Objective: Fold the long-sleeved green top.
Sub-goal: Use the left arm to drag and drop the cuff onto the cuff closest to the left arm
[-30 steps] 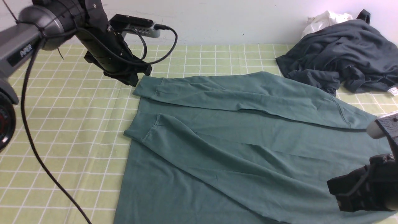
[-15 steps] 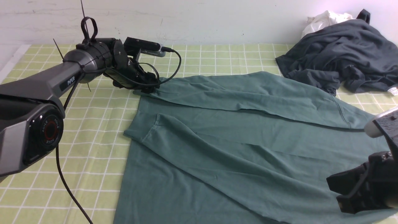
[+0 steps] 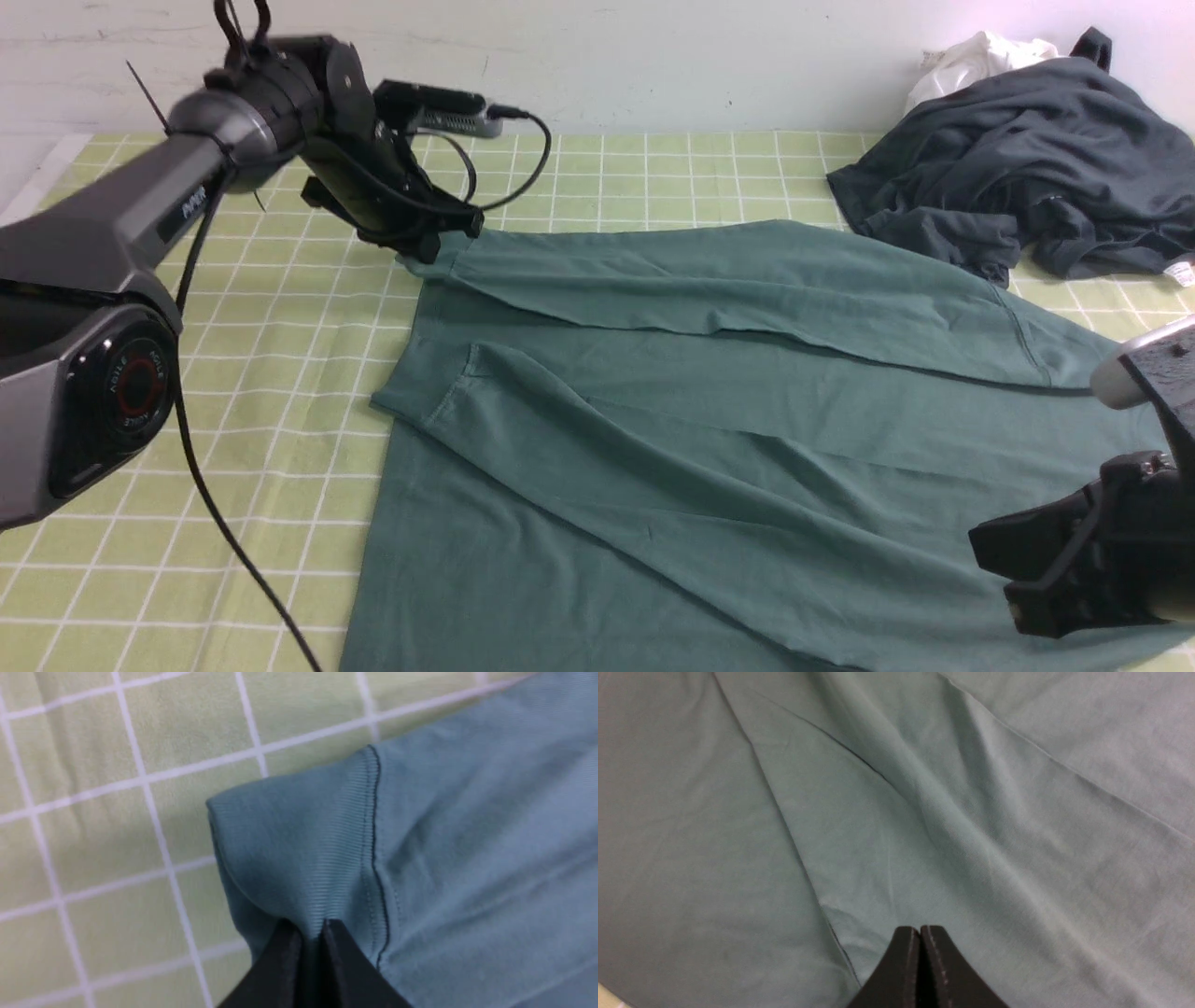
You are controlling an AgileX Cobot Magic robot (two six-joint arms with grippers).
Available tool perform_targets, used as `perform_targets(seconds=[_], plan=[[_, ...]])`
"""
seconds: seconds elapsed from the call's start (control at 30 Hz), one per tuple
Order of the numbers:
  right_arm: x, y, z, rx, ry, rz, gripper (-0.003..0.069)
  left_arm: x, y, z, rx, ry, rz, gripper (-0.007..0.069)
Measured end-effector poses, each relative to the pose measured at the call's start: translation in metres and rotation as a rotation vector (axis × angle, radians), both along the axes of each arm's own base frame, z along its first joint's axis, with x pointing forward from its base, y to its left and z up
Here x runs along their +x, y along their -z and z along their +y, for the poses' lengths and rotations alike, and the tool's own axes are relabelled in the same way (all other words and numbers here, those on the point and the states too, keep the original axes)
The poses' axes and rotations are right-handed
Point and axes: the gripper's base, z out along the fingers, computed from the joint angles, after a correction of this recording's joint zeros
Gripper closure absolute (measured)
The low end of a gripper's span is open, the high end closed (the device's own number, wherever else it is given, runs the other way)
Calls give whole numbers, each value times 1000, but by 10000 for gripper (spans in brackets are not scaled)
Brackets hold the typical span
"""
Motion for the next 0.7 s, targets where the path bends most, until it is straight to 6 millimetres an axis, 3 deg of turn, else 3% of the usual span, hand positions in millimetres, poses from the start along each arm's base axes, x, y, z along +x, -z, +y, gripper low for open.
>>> perform_targets(seconds=[0.17,0.3,0.37,0.4,0.57,0.7], plan=[[-1,0,1,3,-14,0,669,-31,-62,3,1,38,16,607],[-2,-2,1,8,-17,-7,669,-67,-77,6,-8,43,78,608],[-5,-5,1,11,-21,-16,669,-94,-73,6,-4,53,150,608],[-5,-5,1,11,-21,-16,669,-96,-72,5,-2,56,157,608],[-9,-10,0,17,-24,-41,669,-162,-26,1,38,106,394,608],[-9,-10,1,27,-20,-39,669,-183,3,-1,60,115,472,598]])
